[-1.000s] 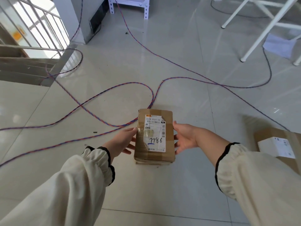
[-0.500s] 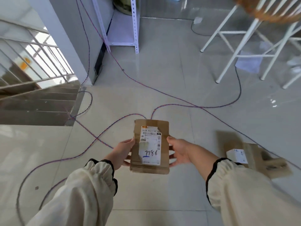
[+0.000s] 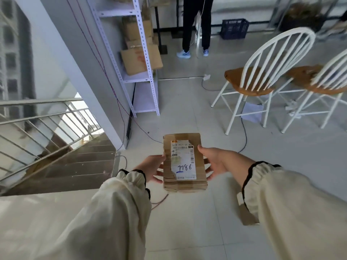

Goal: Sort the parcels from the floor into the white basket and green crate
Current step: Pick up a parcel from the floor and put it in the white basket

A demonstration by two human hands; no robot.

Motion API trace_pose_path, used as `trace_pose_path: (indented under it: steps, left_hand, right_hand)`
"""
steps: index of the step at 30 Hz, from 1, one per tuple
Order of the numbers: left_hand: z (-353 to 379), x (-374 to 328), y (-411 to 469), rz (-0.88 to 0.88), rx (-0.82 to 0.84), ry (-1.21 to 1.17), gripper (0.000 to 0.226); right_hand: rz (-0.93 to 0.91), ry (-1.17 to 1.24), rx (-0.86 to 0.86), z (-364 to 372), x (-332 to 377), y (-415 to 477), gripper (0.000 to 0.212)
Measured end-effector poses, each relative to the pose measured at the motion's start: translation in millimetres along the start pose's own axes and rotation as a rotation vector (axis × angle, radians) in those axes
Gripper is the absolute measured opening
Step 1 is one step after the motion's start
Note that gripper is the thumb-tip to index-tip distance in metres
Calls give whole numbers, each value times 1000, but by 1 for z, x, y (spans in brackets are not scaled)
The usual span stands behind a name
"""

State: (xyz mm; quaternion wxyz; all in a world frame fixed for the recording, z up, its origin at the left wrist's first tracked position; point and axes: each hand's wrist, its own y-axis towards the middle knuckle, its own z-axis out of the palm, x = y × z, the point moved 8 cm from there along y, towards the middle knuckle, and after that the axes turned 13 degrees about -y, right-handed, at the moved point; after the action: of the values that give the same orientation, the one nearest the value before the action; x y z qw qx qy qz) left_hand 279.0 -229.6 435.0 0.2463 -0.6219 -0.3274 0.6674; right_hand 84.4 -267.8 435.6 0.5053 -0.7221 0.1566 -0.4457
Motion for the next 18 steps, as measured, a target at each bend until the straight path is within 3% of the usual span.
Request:
trace_pose_path:
  steps: [8, 18]
  left_hand:
    - [54, -125, -108, 173, 215, 130, 30]
    - [189, -149, -205, 312, 551, 493, 40]
  right_hand:
    - [-154, 102, -189, -52, 38, -168, 58]
    - [-209, 366, -506, -85, -63, -328, 56]
